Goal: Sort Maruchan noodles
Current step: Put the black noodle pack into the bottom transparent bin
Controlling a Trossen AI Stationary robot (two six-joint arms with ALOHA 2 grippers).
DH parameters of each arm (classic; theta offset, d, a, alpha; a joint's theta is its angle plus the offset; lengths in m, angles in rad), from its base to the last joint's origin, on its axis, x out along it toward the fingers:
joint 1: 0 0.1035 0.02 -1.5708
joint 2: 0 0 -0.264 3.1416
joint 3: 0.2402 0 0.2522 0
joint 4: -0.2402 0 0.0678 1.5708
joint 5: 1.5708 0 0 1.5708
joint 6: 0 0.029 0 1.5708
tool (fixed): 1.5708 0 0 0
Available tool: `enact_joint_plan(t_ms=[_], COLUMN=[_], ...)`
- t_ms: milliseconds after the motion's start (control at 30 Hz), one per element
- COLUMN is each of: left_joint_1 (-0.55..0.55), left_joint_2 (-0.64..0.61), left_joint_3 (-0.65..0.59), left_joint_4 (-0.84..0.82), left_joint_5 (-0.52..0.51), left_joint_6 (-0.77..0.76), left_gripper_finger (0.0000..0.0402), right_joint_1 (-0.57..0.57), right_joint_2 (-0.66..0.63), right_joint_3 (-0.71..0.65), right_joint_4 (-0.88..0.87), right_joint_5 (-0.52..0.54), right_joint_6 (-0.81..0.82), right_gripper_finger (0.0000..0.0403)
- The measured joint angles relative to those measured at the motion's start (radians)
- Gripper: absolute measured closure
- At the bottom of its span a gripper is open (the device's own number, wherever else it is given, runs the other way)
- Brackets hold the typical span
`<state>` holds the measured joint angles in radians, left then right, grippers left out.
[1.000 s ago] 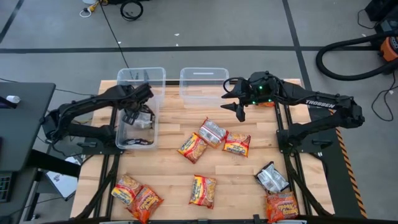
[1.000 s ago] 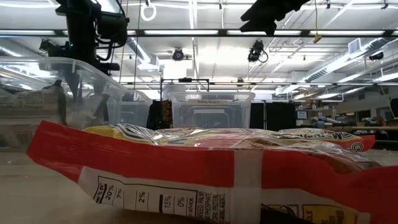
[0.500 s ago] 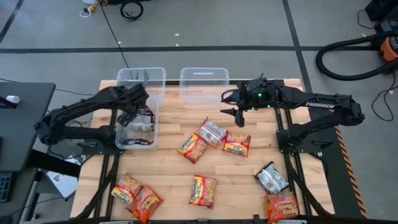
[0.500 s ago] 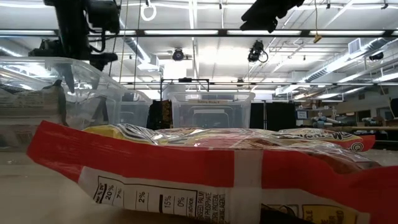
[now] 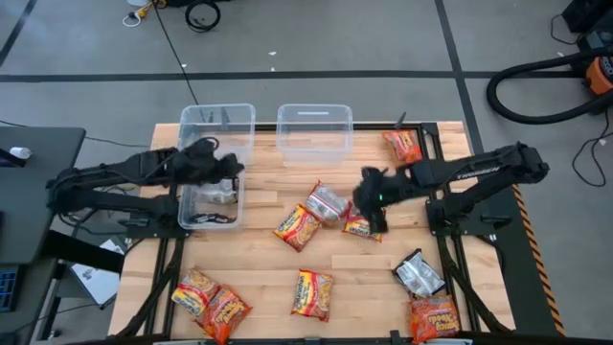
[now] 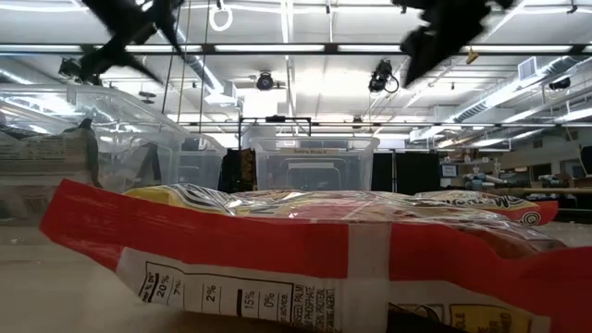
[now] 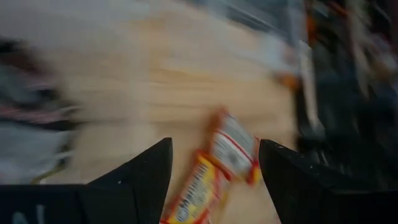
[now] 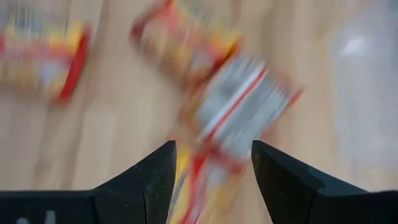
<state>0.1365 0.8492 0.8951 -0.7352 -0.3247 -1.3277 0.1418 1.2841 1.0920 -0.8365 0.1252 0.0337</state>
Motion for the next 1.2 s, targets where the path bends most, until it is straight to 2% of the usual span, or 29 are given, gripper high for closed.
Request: enact_joint_plan(t_ms=[100, 300, 400, 567, 633, 767, 933, 1067, 1200], left_joint_1=[-0.104, -0.311, -0.401, -0.515, -0.555, -0.610, -0.645, -0.647, -0.647], left_joint_2=[0.009, 0.006, 0.007, 0.007, 0.007, 0.007, 0.008, 0.008, 0.008], left_joint_3=[0.000, 0.000, 0.000, 0.000, 0.000, 0.000, 0.000, 0.000, 0.000], left_joint_4=[0.106, 0.278, 0.339, 0.367, 0.367, 0.364, 0.363, 0.364, 0.365], left_joint_5=[-0.005, -0.025, -0.045, -0.076, -0.101, -0.150, -0.190, -0.192, -0.192], left_joint_6=[0.144, 0.389, 0.449, 0.494, 0.494, 0.502, 0.513, 0.510, 0.502], left_gripper_finger=[0.0159, 0.0159, 0.0159, 0.0159, 0.0159, 0.0159, 0.0159, 0.0159, 0.0159], right_joint_1=[0.097, 0.345, 0.462, 0.596, 0.644, 0.723, 0.811, 0.825, 0.825], right_joint_2=[0.008, 0.033, 0.087, 0.200, 0.244, 0.335, 0.470, 0.542, 0.579], right_joint_3=[-0.035, -0.126, -0.126, -0.121, -0.090, 0.009, 0.087, 0.099, 0.101], right_joint_4=[-0.137, -0.189, -0.193, -0.177, -0.179, -0.178, -0.234, -0.294, -0.280], right_joint_5=[-0.017, -0.137, -0.197, -0.338, -0.344, -0.295, -0.187, -0.161, -0.150], right_joint_6=[0.126, 0.497, 0.655, 0.809, 0.851, 0.844, 0.630, 0.464, 0.397], right_gripper_finger=[0.0188, 0.0188, 0.0188, 0.0188, 0.0188, 0.0188, 0.0188, 0.0189, 0.0199])
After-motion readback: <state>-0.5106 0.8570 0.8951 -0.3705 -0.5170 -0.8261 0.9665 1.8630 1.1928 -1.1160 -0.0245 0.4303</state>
